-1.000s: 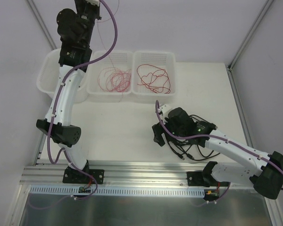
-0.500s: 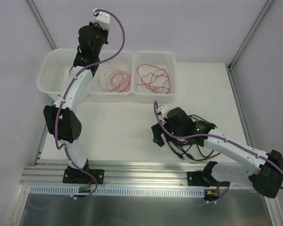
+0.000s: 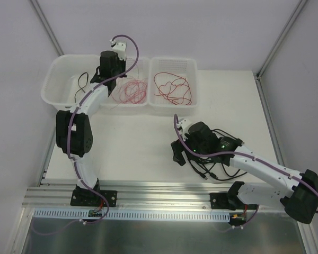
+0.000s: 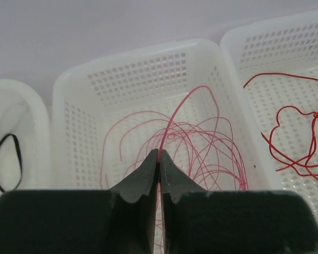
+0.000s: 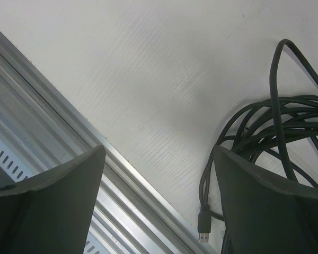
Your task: Untangle the cables
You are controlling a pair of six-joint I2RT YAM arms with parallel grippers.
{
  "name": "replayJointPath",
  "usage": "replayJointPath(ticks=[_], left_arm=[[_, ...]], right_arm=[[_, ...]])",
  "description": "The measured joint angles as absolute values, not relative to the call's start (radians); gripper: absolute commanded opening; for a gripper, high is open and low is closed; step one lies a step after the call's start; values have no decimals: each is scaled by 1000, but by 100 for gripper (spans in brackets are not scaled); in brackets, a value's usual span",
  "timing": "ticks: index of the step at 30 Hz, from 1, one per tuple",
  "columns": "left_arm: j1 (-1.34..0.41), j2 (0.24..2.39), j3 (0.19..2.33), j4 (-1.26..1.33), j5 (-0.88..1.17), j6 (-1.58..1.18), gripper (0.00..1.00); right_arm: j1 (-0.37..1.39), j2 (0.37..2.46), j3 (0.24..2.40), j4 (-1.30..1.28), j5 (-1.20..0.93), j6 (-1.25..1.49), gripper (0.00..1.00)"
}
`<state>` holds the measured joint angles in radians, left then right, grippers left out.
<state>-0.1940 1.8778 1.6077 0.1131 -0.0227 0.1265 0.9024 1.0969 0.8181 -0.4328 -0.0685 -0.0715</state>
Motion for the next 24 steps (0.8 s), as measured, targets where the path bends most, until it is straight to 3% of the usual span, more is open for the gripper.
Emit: replayJointPath(ticks=[4,8,12,13,16,19,24], left_arm=[[-181,1951,1612,74,19,58,8],[-161,2056,1640,-5,58,-4,24],[-147,2102,1646,-89,91,-51,52],[-142,2102,1646,-104,97,-61,66],[-138,2082,1646,-117,97,-79,92],[-136,2020,1644,-126,98,-99,99],[-136,1789,1588,-133,106,-127,99]], right_arm=[[902,1077,817,-433,-68,-70,87],[902,1059,810,-435,-68,-68,87],[902,1053,804,-443,-68,-67,87],[902,1052,804,-446,-68,-67,87],[902,1044,804,-452,-68,-65,87],[904,1025,804,-455,-68,-61,87],[911,987,802,-459,-67,-52,87]])
